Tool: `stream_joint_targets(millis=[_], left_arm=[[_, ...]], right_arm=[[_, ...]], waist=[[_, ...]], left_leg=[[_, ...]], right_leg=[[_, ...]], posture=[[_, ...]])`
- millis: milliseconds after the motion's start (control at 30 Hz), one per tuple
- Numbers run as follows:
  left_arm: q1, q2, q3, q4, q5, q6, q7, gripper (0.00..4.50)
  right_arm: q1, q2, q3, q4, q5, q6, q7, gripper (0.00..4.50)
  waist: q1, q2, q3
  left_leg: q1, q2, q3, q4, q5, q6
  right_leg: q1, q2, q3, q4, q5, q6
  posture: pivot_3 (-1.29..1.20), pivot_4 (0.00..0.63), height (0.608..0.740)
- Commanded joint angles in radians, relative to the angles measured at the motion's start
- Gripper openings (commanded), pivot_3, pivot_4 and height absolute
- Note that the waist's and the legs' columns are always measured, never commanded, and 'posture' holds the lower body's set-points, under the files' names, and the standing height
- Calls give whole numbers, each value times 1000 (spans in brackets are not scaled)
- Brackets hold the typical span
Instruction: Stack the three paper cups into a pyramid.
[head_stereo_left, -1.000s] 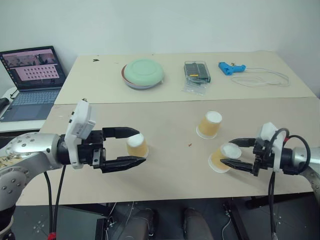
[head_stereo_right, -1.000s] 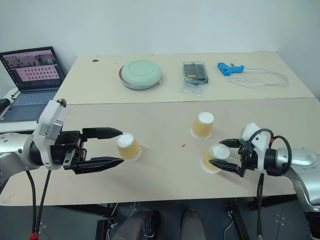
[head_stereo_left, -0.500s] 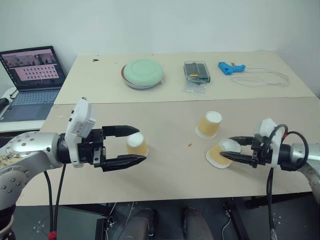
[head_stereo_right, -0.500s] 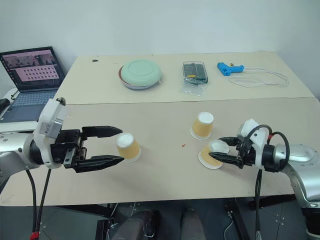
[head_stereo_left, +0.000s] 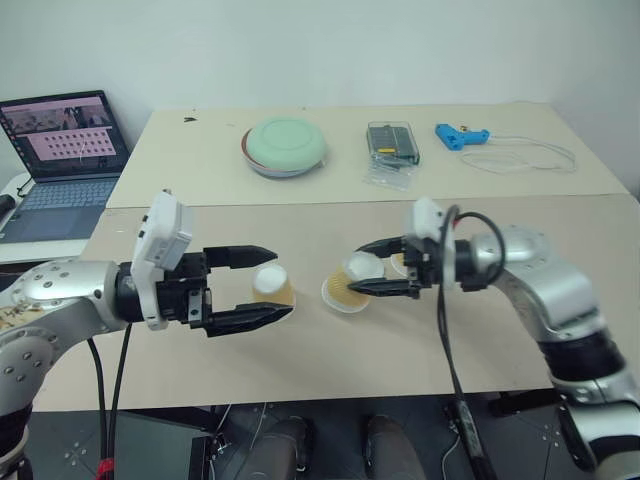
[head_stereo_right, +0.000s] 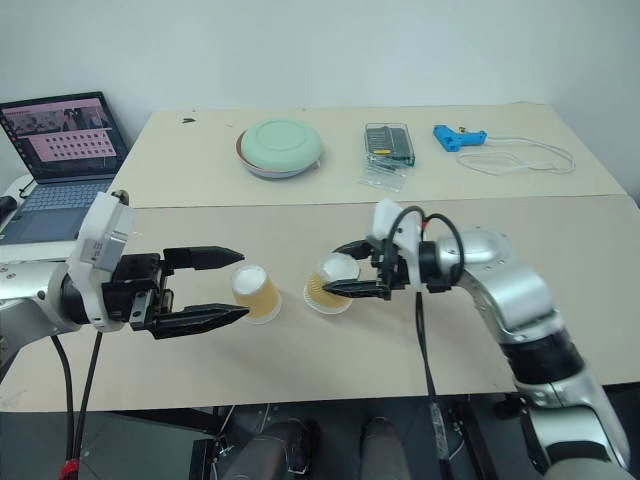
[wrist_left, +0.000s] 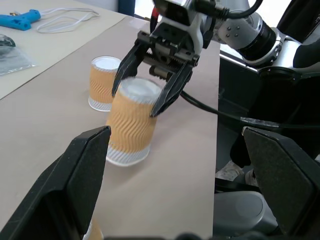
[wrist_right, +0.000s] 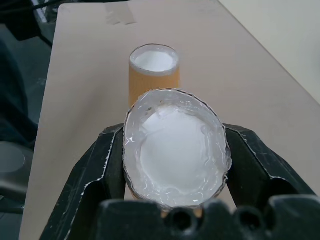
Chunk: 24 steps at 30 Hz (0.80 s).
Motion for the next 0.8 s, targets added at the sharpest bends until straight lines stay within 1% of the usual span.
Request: stream_joint_targets(millis=[33,100,200,367,533,667,733,800], left_arm=[[-9,16,43,-20,-44,12,21,4500],[2,19,54,-31,-53,15,32,4500],[13,21,66,-41,-66,22,49,4500],[32,25,86,-61,-96,28,79,4500],[47,29,94,-71,-108,32,93,4500],[50,29,92,-69,-105,28,94,4500],[49,30,90,-67,-104,26,93,4500],[47,31,89,-65,-104,25,92,4500]], right_arm=[[-60,51,69,161,-112,-142,36,2474],[-103,85,91,274,-161,-206,49,2474],[-145,123,98,376,-194,-263,72,2474],[-226,202,97,548,-254,-343,57,2474],[-258,252,90,605,-273,-373,56,2474],[-261,282,83,610,-282,-365,51,2474],[-259,289,75,605,-283,-358,51,3470],[-256,292,68,596,-286,-354,53,3997]], waist=[[0,0,0],[-1,0,0],[-8,-1,0],[-20,-1,0],[-24,-1,-1],[-26,-2,-1],[-28,-1,-1],[-28,-1,-1]], left_leg=[[0,0,0,0,0,0],[1,0,0,0,0,0],[3,0,0,0,1,-1],[9,2,0,-1,1,-2],[11,6,0,-1,0,-5],[12,12,2,-1,-2,-8],[12,15,2,-1,-2,-11],[12,16,2,-1,-1,-12]], right_leg=[[0,0,0,0,0,0],[0,0,0,0,0,0],[0,1,1,1,1,-1],[3,4,2,1,2,-1],[4,9,4,1,3,-4],[3,15,4,0,5,-8],[3,17,4,0,7,-10],[3,19,5,1,7,-11]], posture=[[0,150,728],[0,150,728],[0,150,728],[0,150,728],[0,150,728],[0,150,728],[0,150,728],[0,150,728]])
